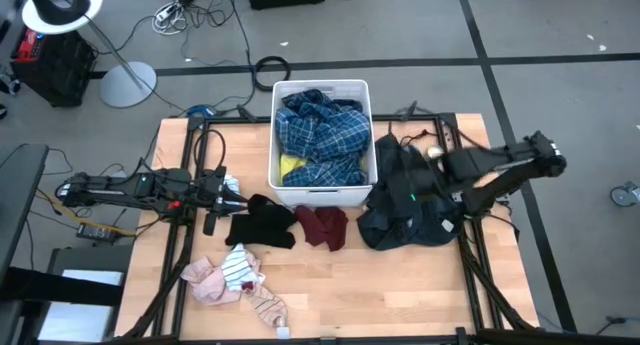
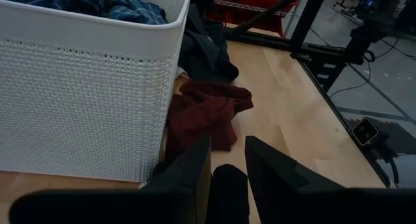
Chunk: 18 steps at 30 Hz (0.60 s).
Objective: Sort clothes
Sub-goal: Put the dark green short into the laundry bin
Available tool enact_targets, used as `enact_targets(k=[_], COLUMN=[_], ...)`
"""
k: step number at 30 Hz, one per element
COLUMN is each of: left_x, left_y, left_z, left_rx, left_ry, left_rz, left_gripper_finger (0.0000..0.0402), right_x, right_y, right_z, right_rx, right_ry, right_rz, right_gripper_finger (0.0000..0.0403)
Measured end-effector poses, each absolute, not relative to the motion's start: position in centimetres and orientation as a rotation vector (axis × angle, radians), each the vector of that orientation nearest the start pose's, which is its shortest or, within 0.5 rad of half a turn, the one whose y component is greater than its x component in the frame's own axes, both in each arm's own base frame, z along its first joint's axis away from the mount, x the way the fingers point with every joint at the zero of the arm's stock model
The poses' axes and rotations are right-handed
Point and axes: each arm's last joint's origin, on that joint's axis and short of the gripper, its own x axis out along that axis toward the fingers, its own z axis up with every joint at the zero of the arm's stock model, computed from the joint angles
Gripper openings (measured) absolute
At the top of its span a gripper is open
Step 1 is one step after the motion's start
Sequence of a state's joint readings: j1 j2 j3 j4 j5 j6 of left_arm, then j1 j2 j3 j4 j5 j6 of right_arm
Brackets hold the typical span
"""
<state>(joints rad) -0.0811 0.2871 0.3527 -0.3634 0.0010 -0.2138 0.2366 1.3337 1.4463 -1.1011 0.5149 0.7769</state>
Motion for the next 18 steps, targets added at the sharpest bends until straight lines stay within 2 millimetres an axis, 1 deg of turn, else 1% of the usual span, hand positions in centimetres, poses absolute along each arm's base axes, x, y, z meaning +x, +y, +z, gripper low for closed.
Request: enact_targets(k=[4,8,13,16,18], left_x=[9.9,9.9,9.9,10.0,10.0], left_y=[-0.8,-0.8,-0.8,-0.8,-0.8], left_z=[22.6,22.6,22.6,22.6,22.6], left_rx=[-0.2,-0.2,-0.201,-0.201,-0.205], left_ry=[0.305,0.306,0.306,0.304,0.301], left_rz=[-0.049,-0.049,-0.049,-0.049,-0.049], left_gripper_finger=[0.0102,0.0102,0.0102,0.0102,0.0102], right_x=[21.7,19.3,17.0,16.2,16.0], right_y=[6.5,7.6,7.7,7.3,7.1], right_z=[34.2,31.5,28.5,27.1,26.2], right_rx=[0.427,0.531,0.595,0.592,0.583], right_ry=[0.738,0.74,0.785,0.822,0.83], right_rz=[-0.652,-0.725,-0.872,-0.959,-0.988], right_gripper_finger=[0.0158,0.0158,0.0158,0.0158,0.0158])
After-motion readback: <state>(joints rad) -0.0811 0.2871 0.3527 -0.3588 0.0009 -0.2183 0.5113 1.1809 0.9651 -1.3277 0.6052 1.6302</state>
